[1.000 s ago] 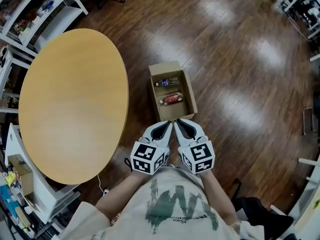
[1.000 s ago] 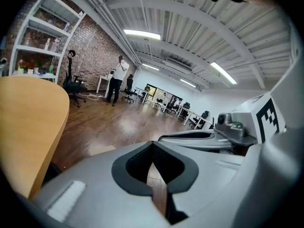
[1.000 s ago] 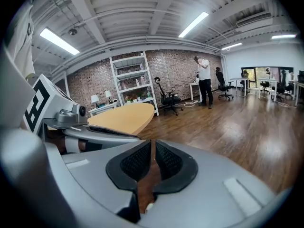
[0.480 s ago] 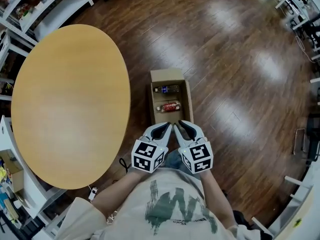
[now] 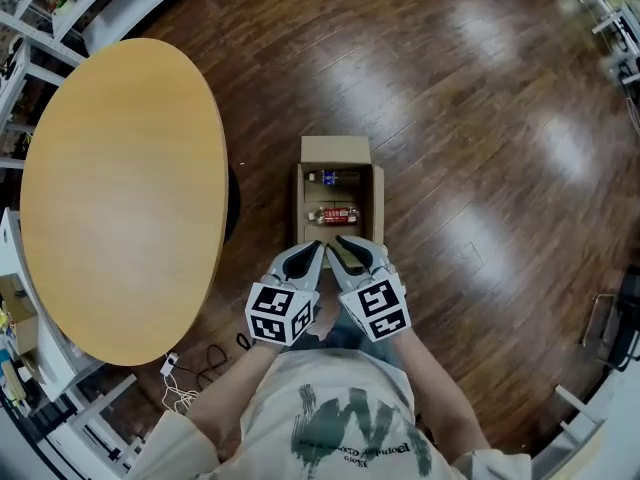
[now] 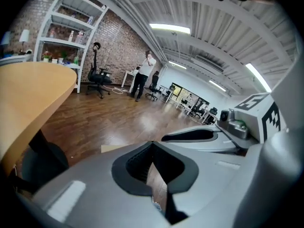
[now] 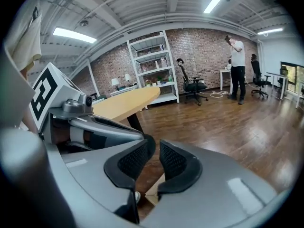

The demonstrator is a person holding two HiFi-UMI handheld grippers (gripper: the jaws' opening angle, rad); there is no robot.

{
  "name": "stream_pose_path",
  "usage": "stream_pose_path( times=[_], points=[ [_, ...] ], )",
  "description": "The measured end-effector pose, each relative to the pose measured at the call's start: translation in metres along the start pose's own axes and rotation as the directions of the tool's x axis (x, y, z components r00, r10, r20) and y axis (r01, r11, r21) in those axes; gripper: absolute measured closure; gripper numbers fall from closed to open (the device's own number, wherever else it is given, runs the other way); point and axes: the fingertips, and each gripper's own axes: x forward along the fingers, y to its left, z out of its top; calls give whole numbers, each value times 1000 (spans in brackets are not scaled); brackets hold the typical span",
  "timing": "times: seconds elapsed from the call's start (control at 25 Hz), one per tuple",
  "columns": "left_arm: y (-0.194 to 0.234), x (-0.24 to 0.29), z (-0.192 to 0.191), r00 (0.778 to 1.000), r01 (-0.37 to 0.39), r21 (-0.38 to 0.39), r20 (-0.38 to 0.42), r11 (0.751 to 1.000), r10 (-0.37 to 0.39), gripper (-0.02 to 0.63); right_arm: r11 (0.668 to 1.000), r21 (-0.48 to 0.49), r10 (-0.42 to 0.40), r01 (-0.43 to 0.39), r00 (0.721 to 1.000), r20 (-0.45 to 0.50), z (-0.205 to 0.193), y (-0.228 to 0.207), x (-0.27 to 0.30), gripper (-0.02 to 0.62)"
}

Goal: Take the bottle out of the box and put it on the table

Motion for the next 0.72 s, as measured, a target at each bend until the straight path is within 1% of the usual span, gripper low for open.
stream_pose_path(
  times=[0.04, 0.16, 0.32, 0.52, 0.64, 0.72],
  points=[
    [0, 8, -1, 1000, -18, -10, 0, 1000, 18, 606, 1000, -8, 17, -17, 1000, -7, -2, -7, 3, 529],
    [11, 31, -10, 997, -74, -8, -19, 997, 74, 606, 999, -12, 41, -42, 998, -43, -17, -30, 23, 503],
    [37, 59, -28, 991, -132, -64, -27, 989, 131, 606, 999, 29, 35, -33, 996, -84, -48, -59, 53, 502],
    [63, 105, -60, 987, -156, -78, -61, 985, 151, 606, 999, 38, 35, -30, 988, -147, -92, -94, 94, 497],
    [76, 131, -84, 985, -164, -105, -74, 981, 157, 606, 999, 37, 1, 6, 982, -189, -125, -115, 116, 497],
    [87, 145, -99, 984, -168, -128, -77, 977, 160, 606, 1000, 21, -13, 18, 977, -212, -143, -122, 132, 492]
  ],
)
